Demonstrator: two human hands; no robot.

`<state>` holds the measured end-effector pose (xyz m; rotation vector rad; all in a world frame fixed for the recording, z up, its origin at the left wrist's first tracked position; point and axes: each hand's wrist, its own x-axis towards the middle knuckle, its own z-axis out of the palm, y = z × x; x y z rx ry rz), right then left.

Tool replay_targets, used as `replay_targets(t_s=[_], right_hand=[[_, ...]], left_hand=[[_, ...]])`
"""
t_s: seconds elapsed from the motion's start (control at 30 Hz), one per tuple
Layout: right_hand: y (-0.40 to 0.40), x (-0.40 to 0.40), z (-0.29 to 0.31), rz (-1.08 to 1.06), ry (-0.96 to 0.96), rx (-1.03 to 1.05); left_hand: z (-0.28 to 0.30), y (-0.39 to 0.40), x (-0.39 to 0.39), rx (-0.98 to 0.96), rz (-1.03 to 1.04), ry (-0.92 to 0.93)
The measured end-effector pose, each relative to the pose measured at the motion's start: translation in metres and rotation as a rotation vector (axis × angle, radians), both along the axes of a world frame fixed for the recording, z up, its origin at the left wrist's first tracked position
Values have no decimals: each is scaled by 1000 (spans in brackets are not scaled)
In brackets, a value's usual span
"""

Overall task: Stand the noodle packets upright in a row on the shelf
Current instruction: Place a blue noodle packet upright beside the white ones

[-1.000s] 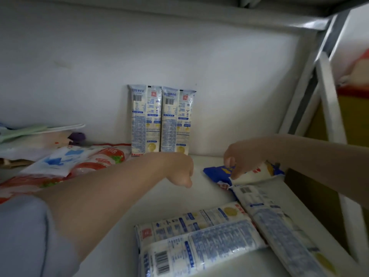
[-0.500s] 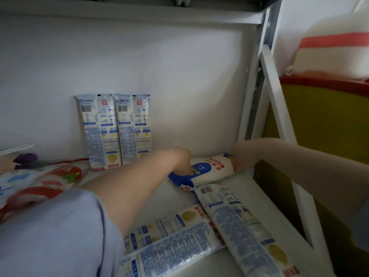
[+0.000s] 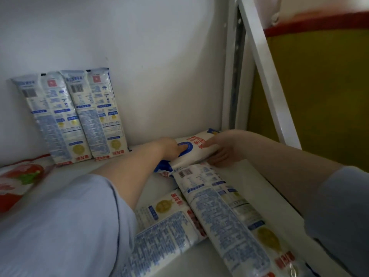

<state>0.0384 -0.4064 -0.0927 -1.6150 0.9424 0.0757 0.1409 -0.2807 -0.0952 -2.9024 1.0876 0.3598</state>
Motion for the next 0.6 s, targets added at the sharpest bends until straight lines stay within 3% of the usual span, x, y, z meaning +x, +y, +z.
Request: replay_targets(t_s=[0.2,0.4,0.6], right_hand=[[0,7,-10,-83,-105,147],[8,15,-14,-103,-140,96],[19,30,-16,-117,-283,54]], left_hand=[[-8,-4,23,-66,94,92],[-5,-4,36,-147,165,238],[5,7,38,-401,267,356]])
